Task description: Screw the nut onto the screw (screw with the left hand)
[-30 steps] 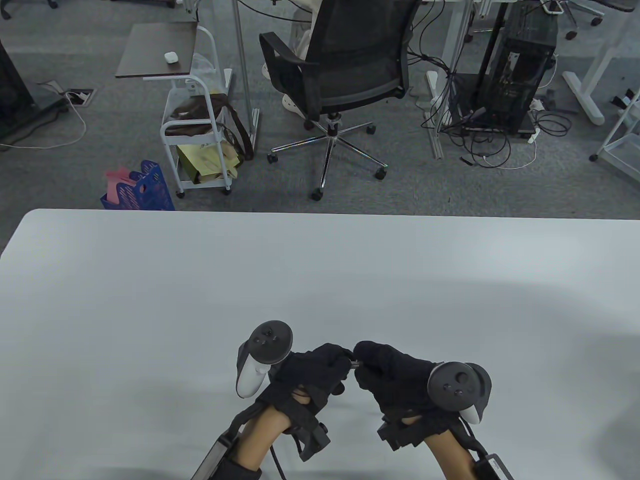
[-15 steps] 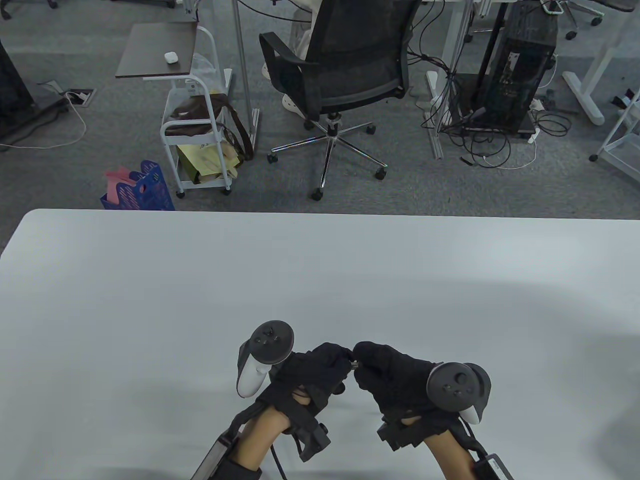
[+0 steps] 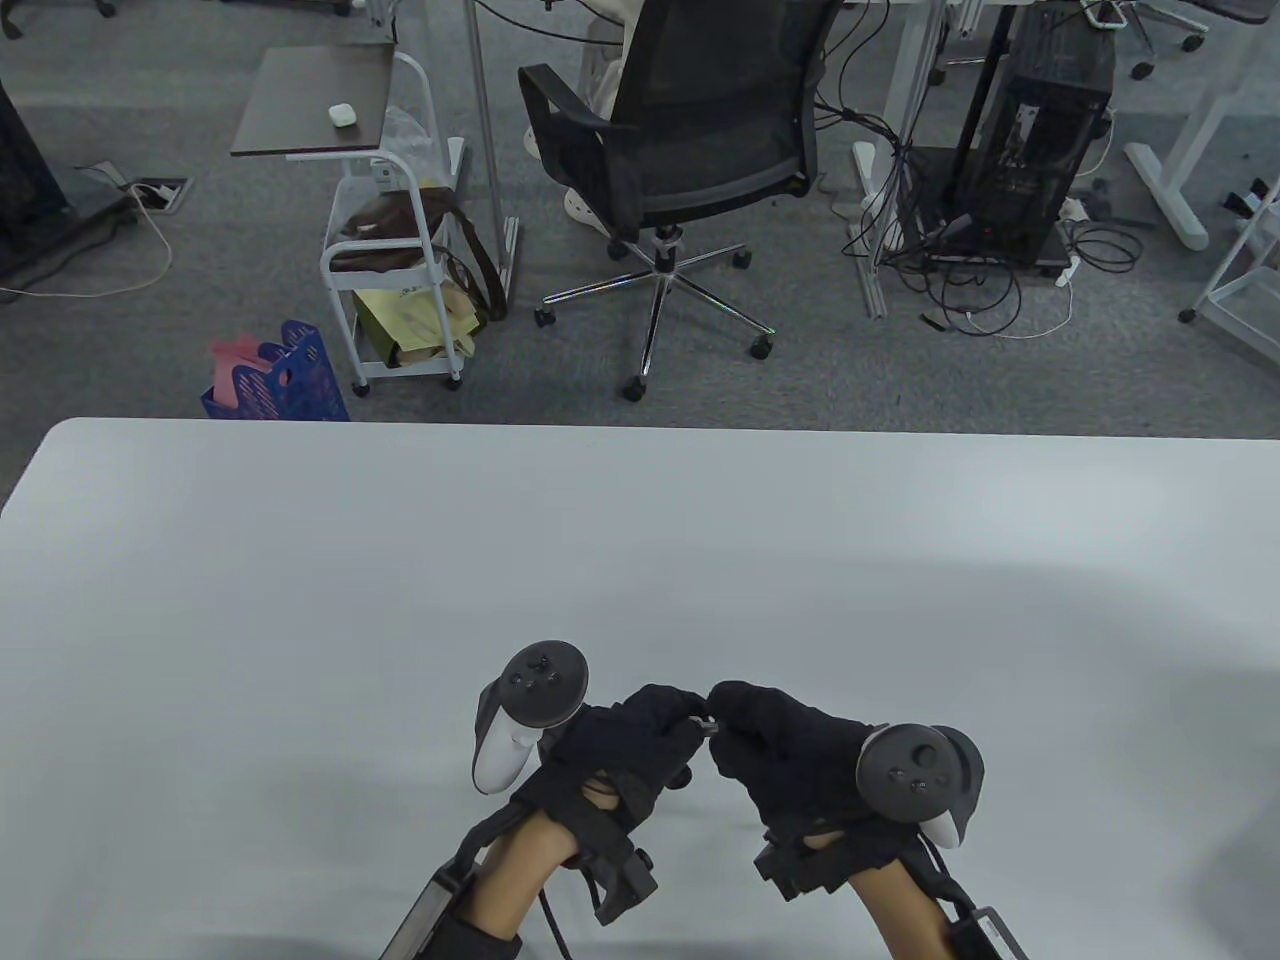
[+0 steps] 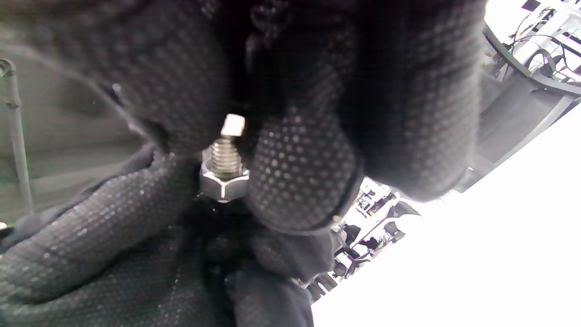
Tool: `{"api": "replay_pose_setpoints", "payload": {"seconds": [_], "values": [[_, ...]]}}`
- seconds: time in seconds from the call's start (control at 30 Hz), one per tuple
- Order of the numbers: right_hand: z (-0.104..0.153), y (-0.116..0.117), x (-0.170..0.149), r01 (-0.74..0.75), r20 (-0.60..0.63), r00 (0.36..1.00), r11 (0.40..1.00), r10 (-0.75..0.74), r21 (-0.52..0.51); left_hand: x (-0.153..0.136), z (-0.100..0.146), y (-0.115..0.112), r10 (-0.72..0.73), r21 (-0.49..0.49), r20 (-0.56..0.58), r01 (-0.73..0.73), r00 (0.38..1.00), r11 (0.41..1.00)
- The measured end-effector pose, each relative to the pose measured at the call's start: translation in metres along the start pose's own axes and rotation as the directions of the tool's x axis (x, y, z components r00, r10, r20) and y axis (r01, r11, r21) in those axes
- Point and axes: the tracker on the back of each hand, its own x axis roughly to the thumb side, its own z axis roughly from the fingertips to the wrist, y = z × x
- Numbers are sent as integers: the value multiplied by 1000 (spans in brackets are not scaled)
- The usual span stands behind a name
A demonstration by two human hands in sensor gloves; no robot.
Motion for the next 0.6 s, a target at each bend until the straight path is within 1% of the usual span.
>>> {"api": "replay_pose_setpoints", "payload": {"seconds": [0.07, 0.13, 0.2, 0.3, 0.4, 0.47, 0.53, 0.6], "values": [[0, 0, 0, 0, 0, 1000, 1000, 0, -2, -1, 1, 1, -3, 31, -6, 4, 1000, 1000], [0, 1, 0, -2, -2, 1000, 1000, 2, 2, 0, 1, 2, -10, 39, -11, 10, 1000, 999], [0, 1, 0, -5, -3, 1000, 1000, 5, 7, 1, 0, 1, -13, 28, -12, 13, 1000, 1000], [0, 1, 0, -1, -2, 1000, 1000, 1, 3, 4, 0, 0, -22, -16, 4, 22, 1000, 1000], [0, -1, 1, 11, -3, 1000, 1000, -11, -5, 4, 1, 1, -3, 27, 32, 3, 999, 1000], [0, 0, 0, 6, -4, 1000, 1000, -6, -5, 2, 2, 2, 4, 23, 4, -4, 1000, 1000], [0, 0, 0, 5, -4, 1000, 1000, -5, -2, 1, 2, 2, -16, 43, -8, 17, 1000, 999], [0, 1, 1, 2, -3, 1000, 1000, -2, 2, 2, 1, 1, -25, 37, -17, 25, 1000, 999]]}}
